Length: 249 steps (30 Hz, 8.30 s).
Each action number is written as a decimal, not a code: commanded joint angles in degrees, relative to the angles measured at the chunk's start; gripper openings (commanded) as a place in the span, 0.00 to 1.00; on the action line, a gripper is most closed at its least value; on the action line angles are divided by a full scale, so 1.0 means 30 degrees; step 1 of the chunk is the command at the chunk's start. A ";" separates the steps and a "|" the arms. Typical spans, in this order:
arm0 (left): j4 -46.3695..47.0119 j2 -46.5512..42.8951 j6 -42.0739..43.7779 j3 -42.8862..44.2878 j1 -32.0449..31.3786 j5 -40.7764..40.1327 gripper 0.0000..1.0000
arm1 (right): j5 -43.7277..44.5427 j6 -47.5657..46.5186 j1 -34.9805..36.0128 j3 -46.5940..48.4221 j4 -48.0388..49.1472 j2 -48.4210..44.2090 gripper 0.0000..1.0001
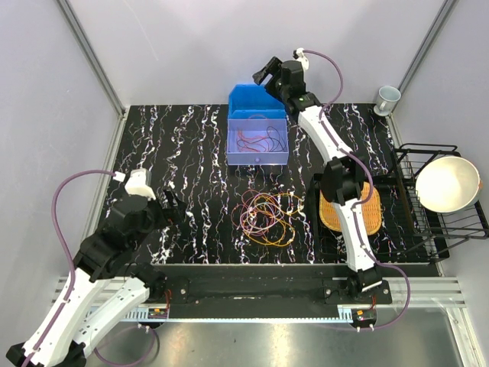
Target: Untangle the cables
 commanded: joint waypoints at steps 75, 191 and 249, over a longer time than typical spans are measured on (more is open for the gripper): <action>0.9006 2.3572 -0.2392 0.4483 -0.5654 0.2714 0.38 | -0.4011 -0.2800 0.1748 -3.1397 0.1541 -1.9292 0.82; 0.3442 2.2085 0.2734 1.2361 -0.8380 0.1454 0.00 | -0.5066 -0.3238 0.1455 -2.9263 0.0491 -1.8615 0.80; 1.0498 1.0886 0.0421 0.4865 -0.1055 1.4256 0.00 | -0.9400 0.3497 0.2508 -2.8347 -0.0342 -2.8052 0.75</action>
